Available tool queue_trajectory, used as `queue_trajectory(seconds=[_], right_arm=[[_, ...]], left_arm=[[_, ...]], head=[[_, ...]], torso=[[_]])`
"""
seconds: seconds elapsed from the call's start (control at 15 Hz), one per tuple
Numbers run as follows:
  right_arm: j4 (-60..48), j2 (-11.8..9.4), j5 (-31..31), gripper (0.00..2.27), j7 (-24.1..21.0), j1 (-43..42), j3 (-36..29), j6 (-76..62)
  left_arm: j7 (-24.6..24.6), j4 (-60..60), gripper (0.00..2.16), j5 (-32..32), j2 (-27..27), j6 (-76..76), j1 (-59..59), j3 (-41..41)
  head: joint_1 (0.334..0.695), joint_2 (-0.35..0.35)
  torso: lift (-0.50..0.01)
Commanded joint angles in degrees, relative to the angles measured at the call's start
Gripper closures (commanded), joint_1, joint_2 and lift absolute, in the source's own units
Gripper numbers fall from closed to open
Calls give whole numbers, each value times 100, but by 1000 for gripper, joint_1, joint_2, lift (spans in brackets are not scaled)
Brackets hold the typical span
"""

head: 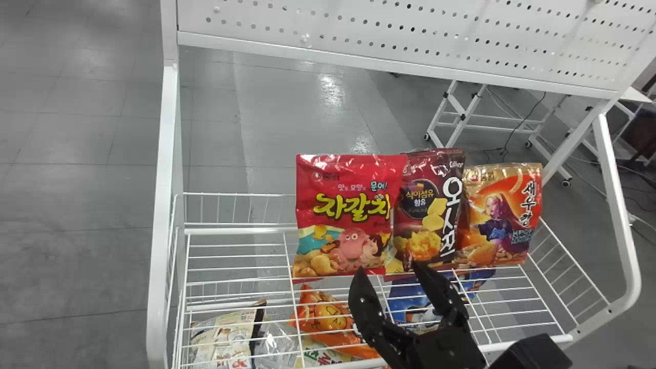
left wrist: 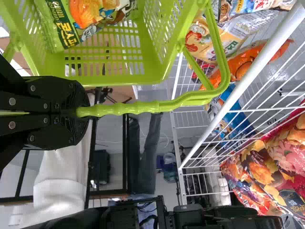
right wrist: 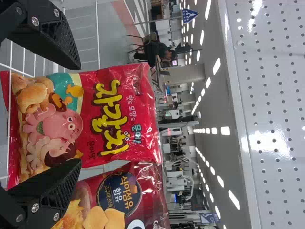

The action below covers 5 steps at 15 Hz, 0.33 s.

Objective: Hold basket handle with left hand then pick Gkobukchip with right hand and place into basket

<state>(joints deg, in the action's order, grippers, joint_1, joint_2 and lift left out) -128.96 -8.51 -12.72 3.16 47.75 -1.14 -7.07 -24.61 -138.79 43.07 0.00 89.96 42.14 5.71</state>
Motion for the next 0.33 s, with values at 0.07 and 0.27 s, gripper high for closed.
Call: queue_trajectory(seconds=[0.07, 0.27], right_arm=[[-24, -10, -47, 130, 0, 15, 0, 0], [-41, -37, -73, 130, 0, 24, 0, -35]], left_arm=[[0, -25, 2142, 0, -15, 7, 22, 0], [8, -43, 2142, 0, -15, 7, 40, 0]], head=[[695, -350], [695, -350]], torso=[[-32], [-32]])
